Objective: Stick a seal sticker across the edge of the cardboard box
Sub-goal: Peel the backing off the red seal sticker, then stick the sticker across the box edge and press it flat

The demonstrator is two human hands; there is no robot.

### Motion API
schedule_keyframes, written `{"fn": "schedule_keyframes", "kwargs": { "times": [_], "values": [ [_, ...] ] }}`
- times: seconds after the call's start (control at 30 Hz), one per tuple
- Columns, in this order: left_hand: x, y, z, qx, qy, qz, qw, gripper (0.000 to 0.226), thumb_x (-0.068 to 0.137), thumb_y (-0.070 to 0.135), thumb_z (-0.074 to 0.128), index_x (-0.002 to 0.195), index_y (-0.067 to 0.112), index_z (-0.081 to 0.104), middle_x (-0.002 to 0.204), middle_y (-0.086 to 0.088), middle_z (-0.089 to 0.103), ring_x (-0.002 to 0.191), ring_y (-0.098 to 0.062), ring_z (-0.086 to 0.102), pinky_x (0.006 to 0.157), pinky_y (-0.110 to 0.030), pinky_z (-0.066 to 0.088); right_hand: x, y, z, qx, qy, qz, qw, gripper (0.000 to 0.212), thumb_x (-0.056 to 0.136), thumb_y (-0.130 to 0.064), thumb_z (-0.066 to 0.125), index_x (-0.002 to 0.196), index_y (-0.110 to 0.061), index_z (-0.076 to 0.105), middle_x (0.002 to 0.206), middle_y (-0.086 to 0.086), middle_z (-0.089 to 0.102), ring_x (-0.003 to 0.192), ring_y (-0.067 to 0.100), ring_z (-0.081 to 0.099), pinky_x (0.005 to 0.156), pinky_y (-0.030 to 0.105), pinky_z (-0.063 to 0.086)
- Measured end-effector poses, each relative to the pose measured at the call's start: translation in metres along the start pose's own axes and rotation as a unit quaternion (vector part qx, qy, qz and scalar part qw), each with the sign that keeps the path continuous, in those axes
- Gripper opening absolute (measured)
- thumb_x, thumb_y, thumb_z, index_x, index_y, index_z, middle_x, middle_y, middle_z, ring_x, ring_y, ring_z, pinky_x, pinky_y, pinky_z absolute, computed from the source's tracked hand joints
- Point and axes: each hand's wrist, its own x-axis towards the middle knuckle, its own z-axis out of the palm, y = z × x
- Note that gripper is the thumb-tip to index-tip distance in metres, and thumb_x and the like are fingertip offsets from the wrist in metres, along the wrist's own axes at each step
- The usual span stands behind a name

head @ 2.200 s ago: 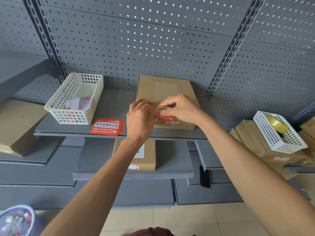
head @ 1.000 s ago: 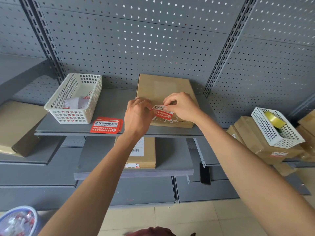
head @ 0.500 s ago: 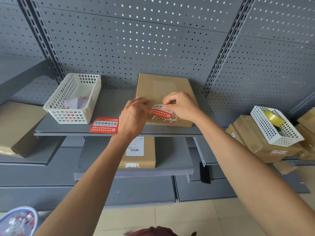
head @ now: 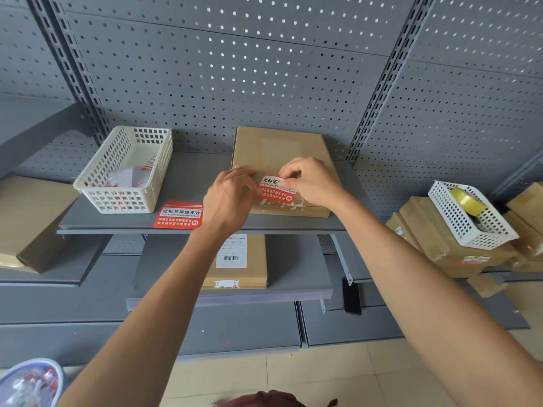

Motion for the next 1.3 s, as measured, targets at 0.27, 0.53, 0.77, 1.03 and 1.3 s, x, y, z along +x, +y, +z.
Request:
{"fn": "schedule_keyframes", "kwargs": {
  "times": [0.27, 0.53, 0.77, 1.03, 1.3],
  "values": [
    [0.002, 0.0, -0.002, 0.014, 0.002, 0.013, 1.0, 0.016, 0.094, 0.029, 0.065, 0.091, 0.018, 0.075, 0.125, 0.009, 0.068, 0.113, -0.022, 0.058, 0.082, -0.04, 0.053, -0.027, 0.003, -0.002, 0.124, 0.113, 0.022, 0.986, 0.028, 0.083, -0.017, 0.077, 0.111, -0.017, 0.07, 0.106, -0.007, 0.072, 0.097, 0.003, 0.066, 0.087, 0.013, 0.049],
    [0.003, 0.001, -0.002, 0.024, 0.008, 0.034, 0.999, 0.015, 0.092, 0.025, 0.064, 0.088, 0.016, 0.076, 0.12, 0.008, 0.069, 0.103, -0.023, 0.058, 0.075, -0.031, 0.044, -0.111, 0.016, 0.087, 0.337, 0.256, 0.166, 0.89, 0.007, 0.094, -0.015, 0.065, 0.093, -0.017, 0.072, 0.088, -0.003, 0.075, 0.084, 0.006, 0.069, 0.078, 0.027, 0.055],
    [0.002, 0.001, -0.003, 0.03, 0.02, 0.04, 0.999, 0.016, 0.088, 0.022, 0.061, 0.088, 0.016, 0.076, 0.117, 0.007, 0.071, 0.101, -0.026, 0.059, 0.076, -0.029, 0.038, -0.081, -0.031, 0.122, 0.54, 0.164, 0.306, 0.767, 0.021, 0.097, -0.028, 0.065, 0.104, -0.009, 0.072, 0.092, 0.003, 0.078, 0.051, 0.01, 0.056, 0.052, 0.024, 0.046],
    [0.005, 0.004, -0.006, 0.015, 0.006, 0.03, 0.999, 0.012, 0.084, 0.018, 0.061, 0.082, 0.021, 0.073, 0.109, 0.007, 0.072, 0.098, -0.027, 0.061, 0.072, -0.03, 0.039, -0.057, -0.05, 0.119, 0.769, 0.13, 0.27, 0.565, 0.017, 0.1, -0.024, 0.06, 0.109, -0.01, 0.064, 0.093, 0.003, 0.069, 0.045, 0.002, 0.049, 0.039, 0.013, 0.035],
    [0.011, 0.003, -0.009, 0.024, -0.017, 0.016, 0.999, 0.011, 0.087, 0.026, 0.063, 0.085, 0.025, 0.074, 0.103, 0.002, 0.072, 0.09, -0.029, 0.06, 0.068, -0.031, 0.039, -0.058, -0.044, 0.127, 0.81, 0.177, 0.266, 0.492, 0.006, 0.098, -0.021, 0.064, 0.097, -0.016, 0.067, 0.091, -0.003, 0.067, 0.045, 0.0, 0.048, 0.038, 0.012, 0.032]
  ]
}}
